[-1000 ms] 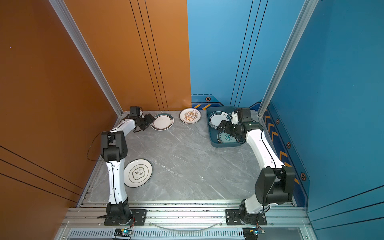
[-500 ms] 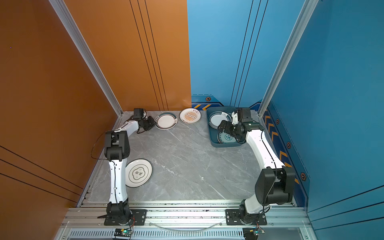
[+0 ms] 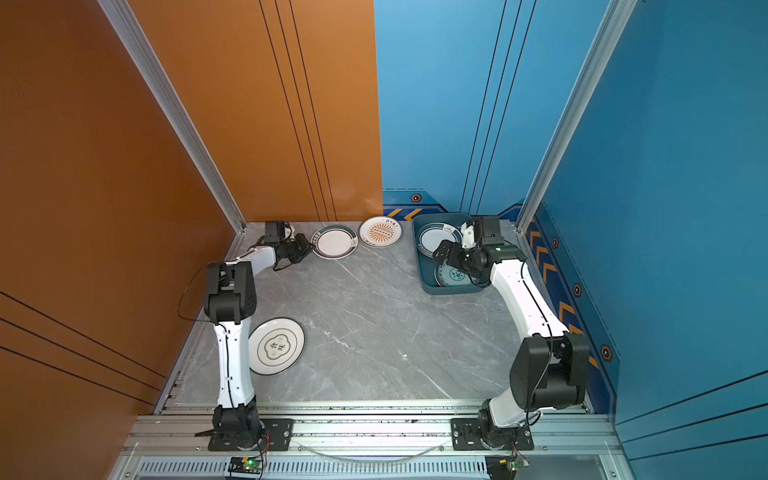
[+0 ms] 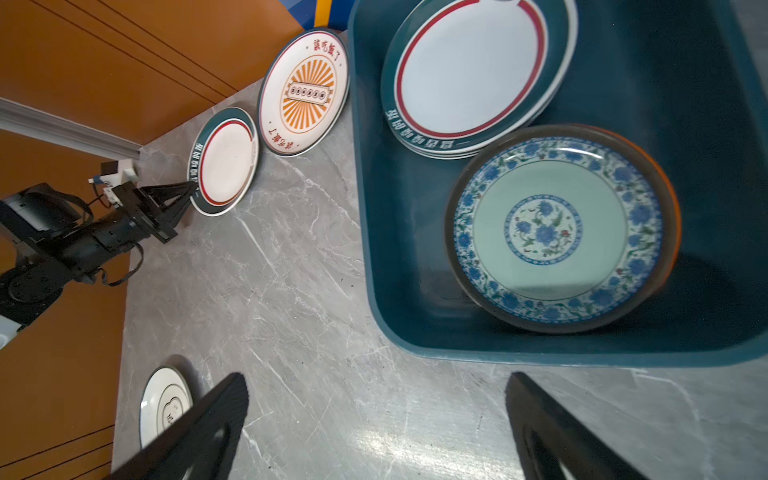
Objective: Place the plates into the plastic bin on the countertop
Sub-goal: 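Tilt the red-striped plate up with left gripper toward the approaching right gripper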
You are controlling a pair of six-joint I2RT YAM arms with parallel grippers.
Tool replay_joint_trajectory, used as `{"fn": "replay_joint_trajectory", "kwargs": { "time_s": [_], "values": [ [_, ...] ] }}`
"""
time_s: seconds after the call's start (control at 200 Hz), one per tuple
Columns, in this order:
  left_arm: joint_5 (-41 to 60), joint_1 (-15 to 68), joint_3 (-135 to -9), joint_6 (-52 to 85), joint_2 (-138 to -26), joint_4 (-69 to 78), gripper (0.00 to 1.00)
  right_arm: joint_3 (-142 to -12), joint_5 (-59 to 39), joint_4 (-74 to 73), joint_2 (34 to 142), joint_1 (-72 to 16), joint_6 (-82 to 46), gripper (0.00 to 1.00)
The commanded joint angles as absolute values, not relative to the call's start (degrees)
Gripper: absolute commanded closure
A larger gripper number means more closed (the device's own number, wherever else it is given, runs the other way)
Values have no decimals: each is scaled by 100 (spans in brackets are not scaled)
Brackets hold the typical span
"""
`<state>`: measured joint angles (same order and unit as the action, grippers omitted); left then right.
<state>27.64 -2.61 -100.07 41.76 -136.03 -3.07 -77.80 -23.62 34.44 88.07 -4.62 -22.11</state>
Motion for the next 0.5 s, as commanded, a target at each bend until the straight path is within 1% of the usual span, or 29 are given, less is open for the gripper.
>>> {"fn": "replay_joint_trajectory", "kwargs": {
  "time_s": [0.0, 0.065, 0.255, 0.376, 0.496],
  "values": [
    [2690, -202, -9166, 3926, -13098, -513, 100, -7621, -3065, 3050, 8921, -653, -2417, 1],
    [2782, -202, -8674, 3954, -12710, -296, 100, -7565, -3294, 2808, 9000, -806, -2555, 1],
    [3052, -146, -7218, 4024, -11652, 287, 100, -7533, -3566, 2042, 9470, -1425, -3035, 1],
    [3259, -21, -6671, 4127, -11052, 485, 100, -7629, -3698, 1538, 9933, -1807, -3305, 1],
    [3534, 70, -6384, 4301, -10548, 628, 100, -7752, -3744, 1262, 10362, -2099, -3461, 1]
  ]
}}
